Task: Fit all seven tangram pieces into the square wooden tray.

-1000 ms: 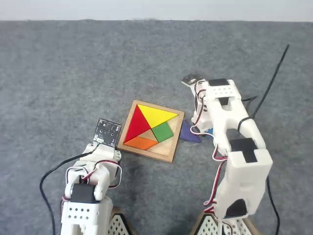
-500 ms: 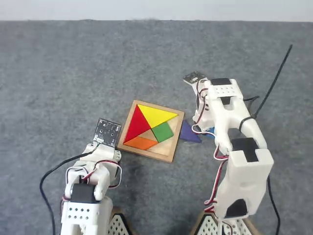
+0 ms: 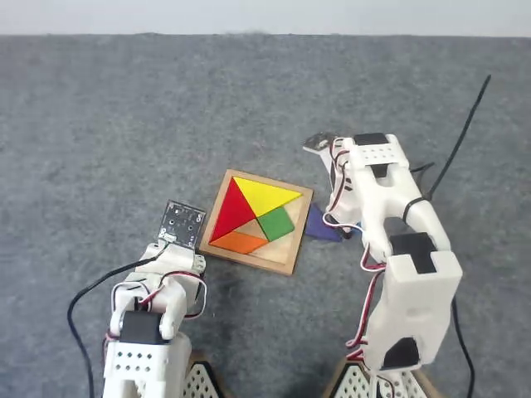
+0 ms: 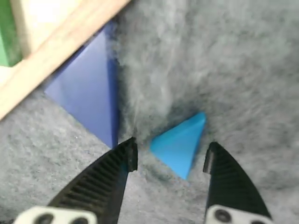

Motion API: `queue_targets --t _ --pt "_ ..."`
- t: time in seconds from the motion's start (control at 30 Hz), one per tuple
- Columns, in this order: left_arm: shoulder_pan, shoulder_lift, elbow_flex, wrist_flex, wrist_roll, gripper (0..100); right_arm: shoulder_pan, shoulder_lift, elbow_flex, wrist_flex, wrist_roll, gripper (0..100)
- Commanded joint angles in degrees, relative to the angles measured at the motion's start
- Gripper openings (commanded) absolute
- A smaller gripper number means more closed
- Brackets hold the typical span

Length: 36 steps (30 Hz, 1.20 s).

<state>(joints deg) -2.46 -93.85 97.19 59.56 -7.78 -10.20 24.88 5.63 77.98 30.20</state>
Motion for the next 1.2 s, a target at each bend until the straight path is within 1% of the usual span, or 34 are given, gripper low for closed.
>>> queue_targets --t 0.0,0.1,0.17,0.33,0.4,0.53,0.67,0.73,0.83,0.93,1.07,1.17 --pt "-0.2 -0.7 -0.4 0.3 0.4 1 0.3 0.4 -1.4 -3.1 -2.0 20.1" --pt "-0.2 -0.7 -0.4 0.3 0.4 1 0.3 0.7 -1.3 -3.9 -2.1 14.4" --pt "-0.2 -0.7 -0.4 0.3 0.4 1 0.4 0.9 -1.3 -3.9 -2.1 12.5" --pt "-0.2 -0.7 -0.4 0.3 0.4 1 0.7 0.4 -1.4 -3.8 -2.4 11.8" --pt "-0.2 -0.7 -0.4 0.3 0.4 1 0.7 -0.7 -1.6 -3.8 -4.3 11.8" --pt "-0.2 -0.7 -0.4 0.3 0.4 1 0.2 -7.2 -1.1 -3.3 -7.6 11.7" --pt "-0.2 -0.7 -0.4 0.3 0.4 1 0.0 -15.8 2.3 -3.9 -11.5 11.7" --pt "-0.2 -0.7 -0.4 0.3 0.4 1 -1.2 -19.7 4.4 -4.0 -13.0 11.9" --pt "-0.2 -0.7 -0.4 0.3 0.4 1 -5.1 -24.3 5.5 -4.0 -17.9 12.2" --pt "-0.2 -0.7 -0.4 0.3 0.4 1 -10.3 -25.6 4.3 -4.0 -24.3 12.1" --pt "-0.2 -0.7 -0.4 0.3 0.4 1 -16.1 -21.4 1.3 -6.7 -32.2 11.9" --pt "-0.2 -0.7 -0.4 0.3 0.4 1 -18.1 -15.5 -2.2 -8.7 -39.9 11.9"
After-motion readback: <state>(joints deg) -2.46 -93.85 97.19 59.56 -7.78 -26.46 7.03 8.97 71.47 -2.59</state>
